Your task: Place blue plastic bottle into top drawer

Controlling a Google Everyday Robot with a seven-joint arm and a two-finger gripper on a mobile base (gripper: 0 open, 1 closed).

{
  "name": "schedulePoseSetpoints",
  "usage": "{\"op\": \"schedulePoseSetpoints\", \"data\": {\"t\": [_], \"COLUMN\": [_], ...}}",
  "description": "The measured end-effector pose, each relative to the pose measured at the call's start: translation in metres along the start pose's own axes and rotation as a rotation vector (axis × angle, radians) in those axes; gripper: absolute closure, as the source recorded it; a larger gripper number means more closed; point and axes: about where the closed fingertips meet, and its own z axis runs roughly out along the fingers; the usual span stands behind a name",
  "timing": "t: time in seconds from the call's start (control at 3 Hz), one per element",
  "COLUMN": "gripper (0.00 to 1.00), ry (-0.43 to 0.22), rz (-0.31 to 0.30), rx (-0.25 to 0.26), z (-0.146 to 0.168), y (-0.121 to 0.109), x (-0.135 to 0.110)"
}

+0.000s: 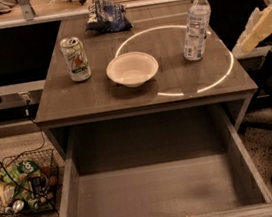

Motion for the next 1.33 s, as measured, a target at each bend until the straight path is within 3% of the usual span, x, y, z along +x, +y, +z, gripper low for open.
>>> {"op": "schedulePoseSetpoints", "data": {"t": [0.33, 0.67, 1.0, 1.33], "gripper": [0.0, 0.0, 0.0, 0.0], "ry": [-0.191, -0.313, -0.312, -0.32], "rz": [0.021, 0.035, 0.036, 0.071], "rx": [0.054, 0.159, 0.158, 0.193], "z": [-0.006, -0.032, -0.032, -0.027], "y": [-0.04, -0.073, -0.073, -0.076], "x": [0.0, -0.002, -0.001, 0.002]}}
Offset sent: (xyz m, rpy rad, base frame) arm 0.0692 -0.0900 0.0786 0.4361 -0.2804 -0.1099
